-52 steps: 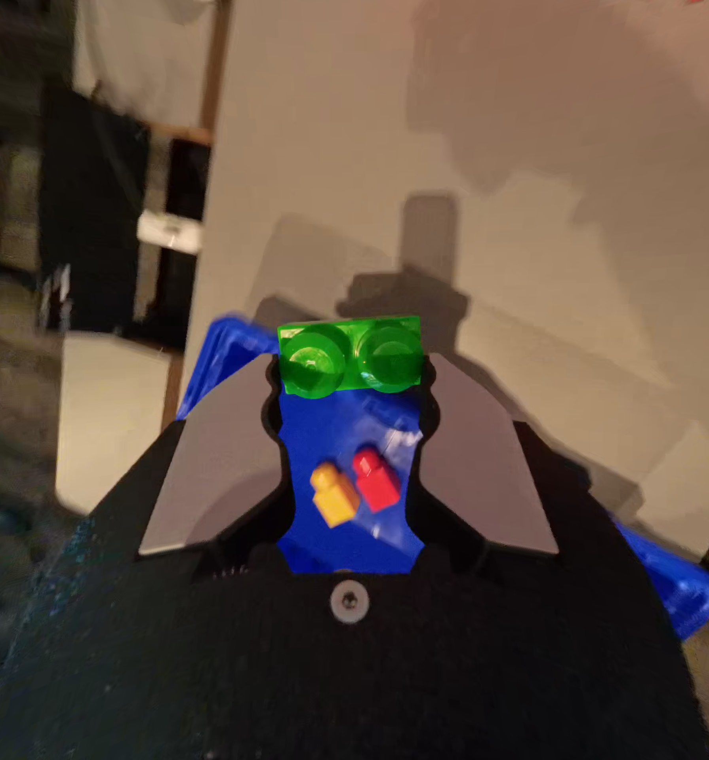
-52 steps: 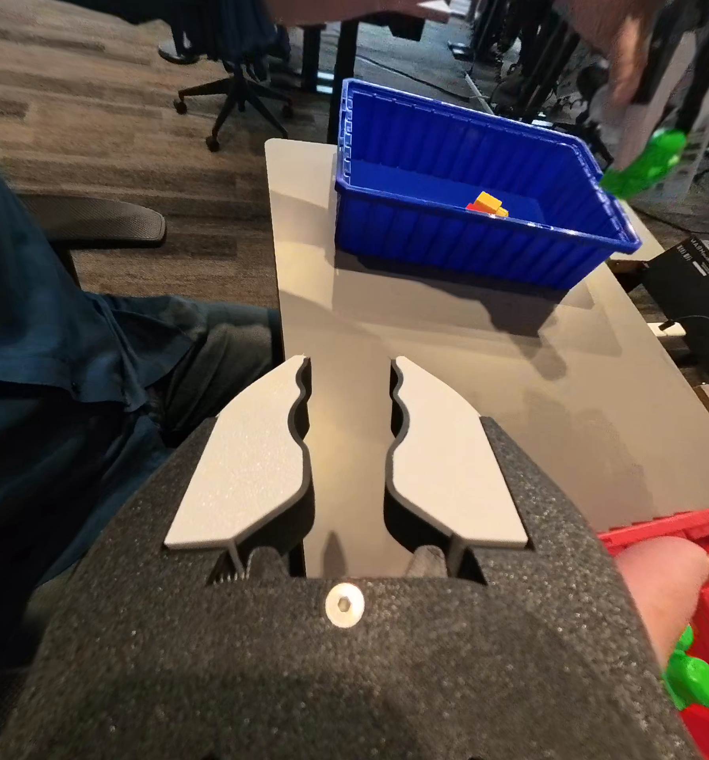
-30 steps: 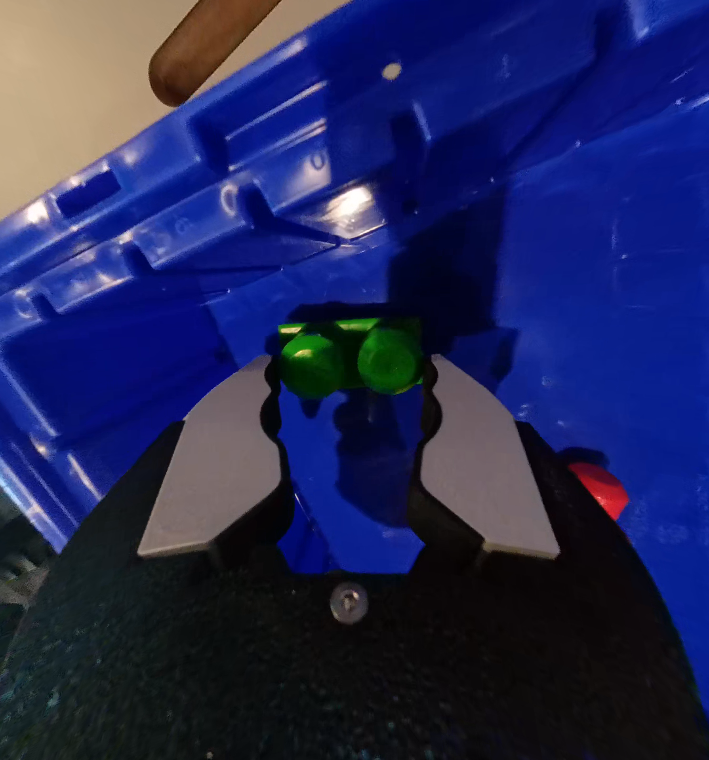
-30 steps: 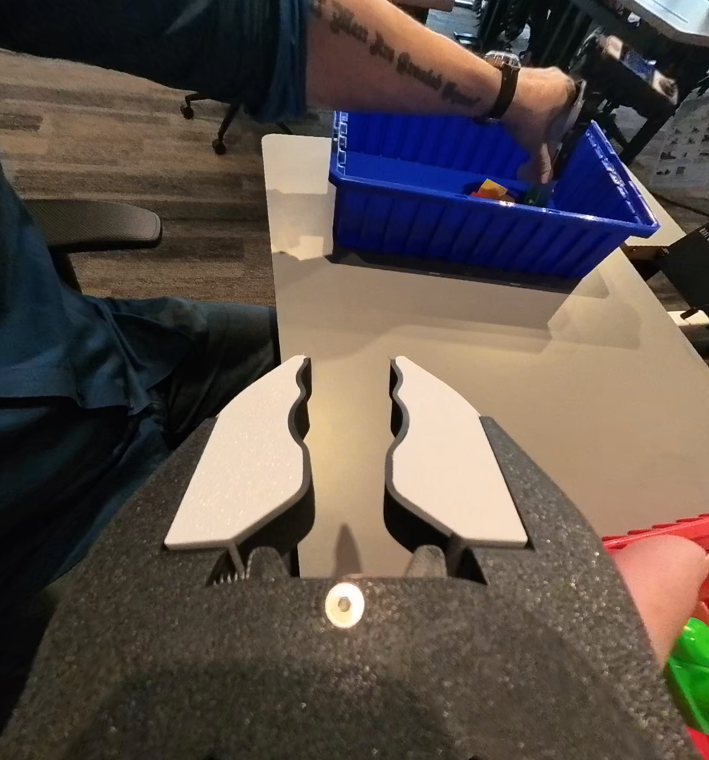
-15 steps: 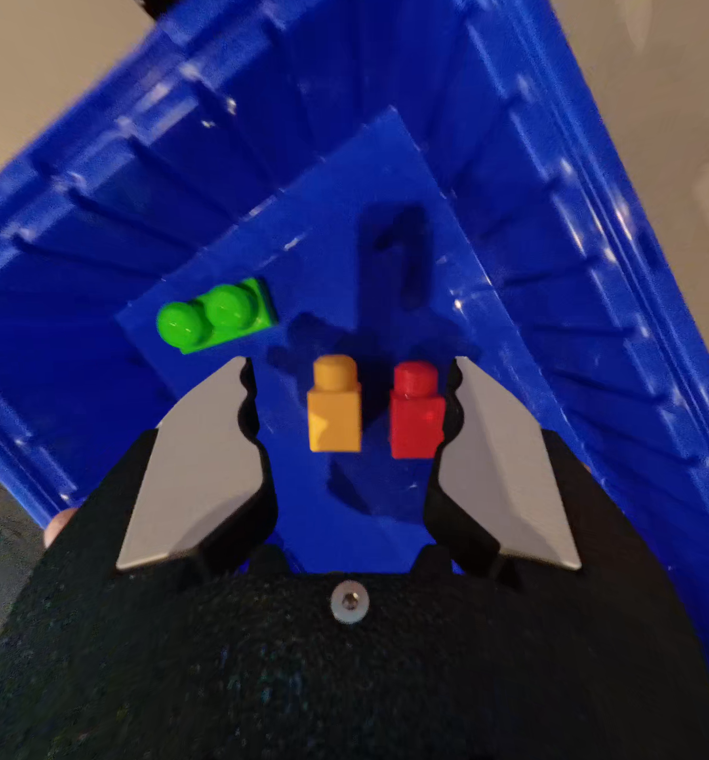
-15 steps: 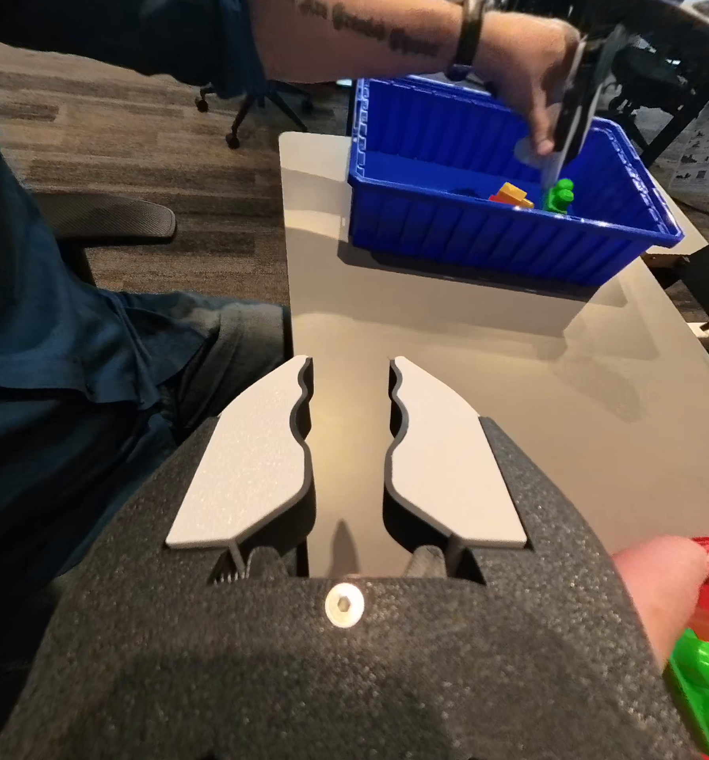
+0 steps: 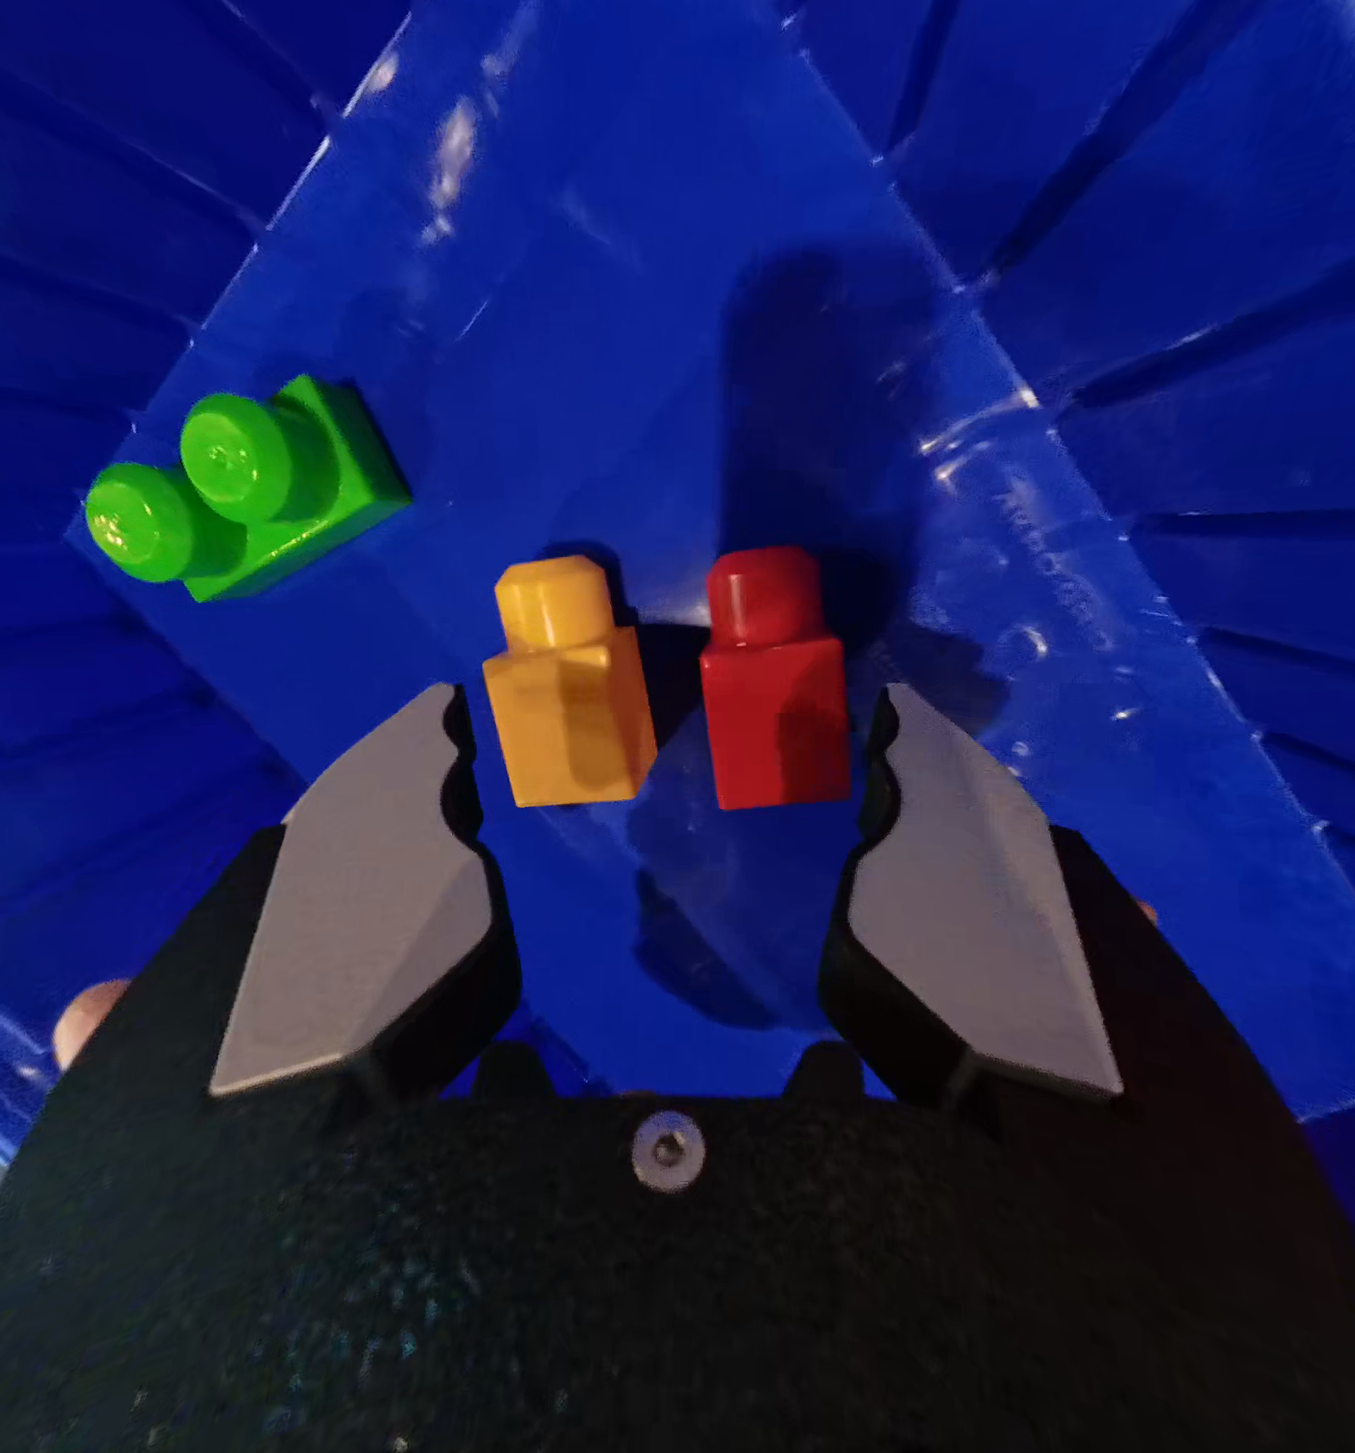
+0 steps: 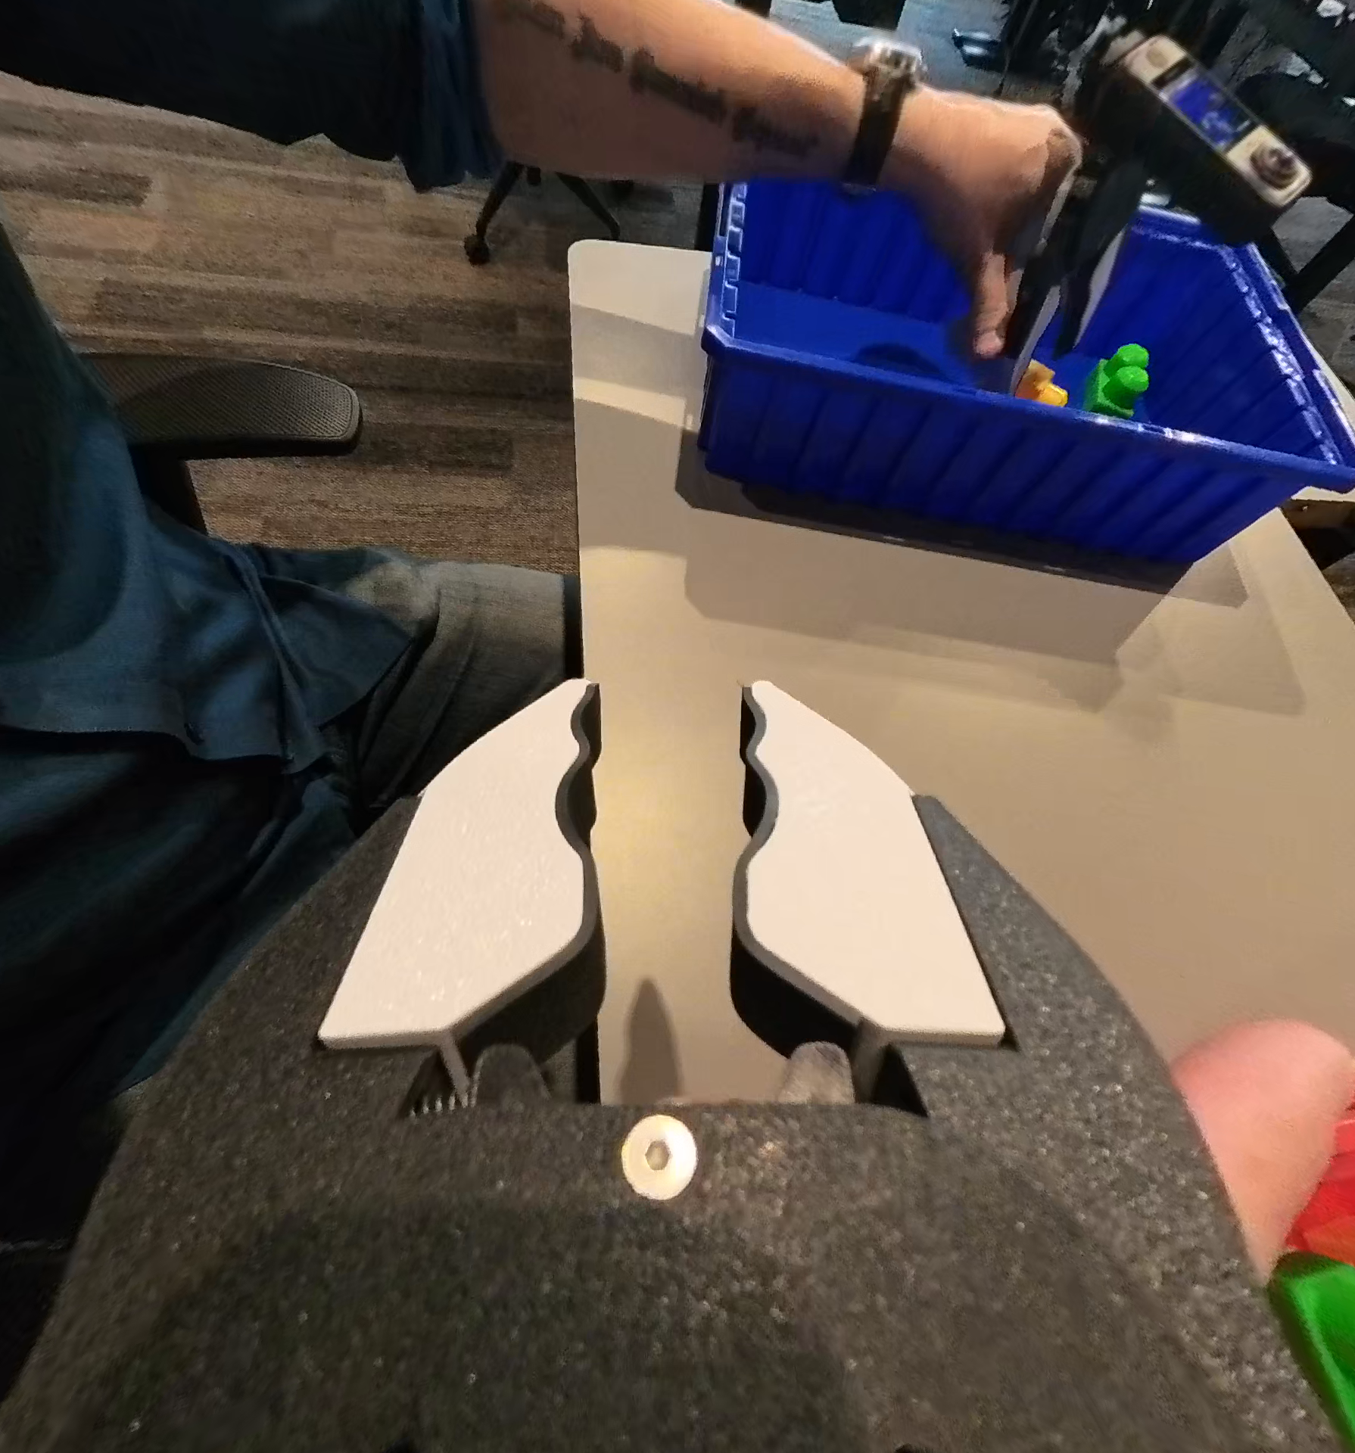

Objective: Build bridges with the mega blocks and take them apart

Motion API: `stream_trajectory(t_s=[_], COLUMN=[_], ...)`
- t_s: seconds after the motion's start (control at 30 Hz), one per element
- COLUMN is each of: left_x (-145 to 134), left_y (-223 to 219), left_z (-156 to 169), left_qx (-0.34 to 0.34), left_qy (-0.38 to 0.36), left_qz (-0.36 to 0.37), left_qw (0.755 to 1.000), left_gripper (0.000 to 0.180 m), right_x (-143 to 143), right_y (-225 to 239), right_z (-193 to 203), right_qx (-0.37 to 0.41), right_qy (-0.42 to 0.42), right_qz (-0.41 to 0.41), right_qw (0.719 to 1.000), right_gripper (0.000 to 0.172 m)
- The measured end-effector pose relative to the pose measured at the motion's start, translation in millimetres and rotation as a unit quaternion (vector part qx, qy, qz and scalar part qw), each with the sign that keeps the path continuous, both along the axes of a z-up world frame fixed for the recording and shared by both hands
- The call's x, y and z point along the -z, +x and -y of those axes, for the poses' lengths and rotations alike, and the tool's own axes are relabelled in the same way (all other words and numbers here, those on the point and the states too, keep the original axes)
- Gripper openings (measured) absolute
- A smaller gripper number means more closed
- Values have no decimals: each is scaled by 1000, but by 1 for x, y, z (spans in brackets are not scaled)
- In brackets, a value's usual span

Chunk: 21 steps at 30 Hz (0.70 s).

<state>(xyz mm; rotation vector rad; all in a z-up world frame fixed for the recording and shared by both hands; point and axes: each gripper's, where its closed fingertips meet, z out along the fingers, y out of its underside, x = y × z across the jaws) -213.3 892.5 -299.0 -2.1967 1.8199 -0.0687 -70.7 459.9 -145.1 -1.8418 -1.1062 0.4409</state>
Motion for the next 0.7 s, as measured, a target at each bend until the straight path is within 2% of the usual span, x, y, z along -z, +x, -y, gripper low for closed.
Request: stream_trajectory(t_s=[0.03, 0.1, 0.23, 0.5, 0.7], left_x=[4, 11, 11, 13, 14], left_y=[-2, -6, -7, -18, -17], left_z=[-4, -10, -19, -64, -80], left_qx=[-9, -30, -109, -273, -310], left_qy=[-2, -13, -51, -34, -30], left_qz=[-4, -7, 15, 26, 24], left_qw=[1000, 999, 993, 961, 950], left_gripper=[92, 76, 73, 71, 71], right_x=[0, 1, 2, 5, 4], right_y=[0, 0, 1, 0, 2], right_z=[-1, -1, -2, -4, -3], right_qx=[0, 0, 1, -2, -2], right_qy=[0, 0, -1, -5, -3], right_qz=[0, 0, 0, 0, -2], right_qw=[1000, 1000, 1000, 1000, 1000], right_gripper=[33, 33, 33, 32, 32])
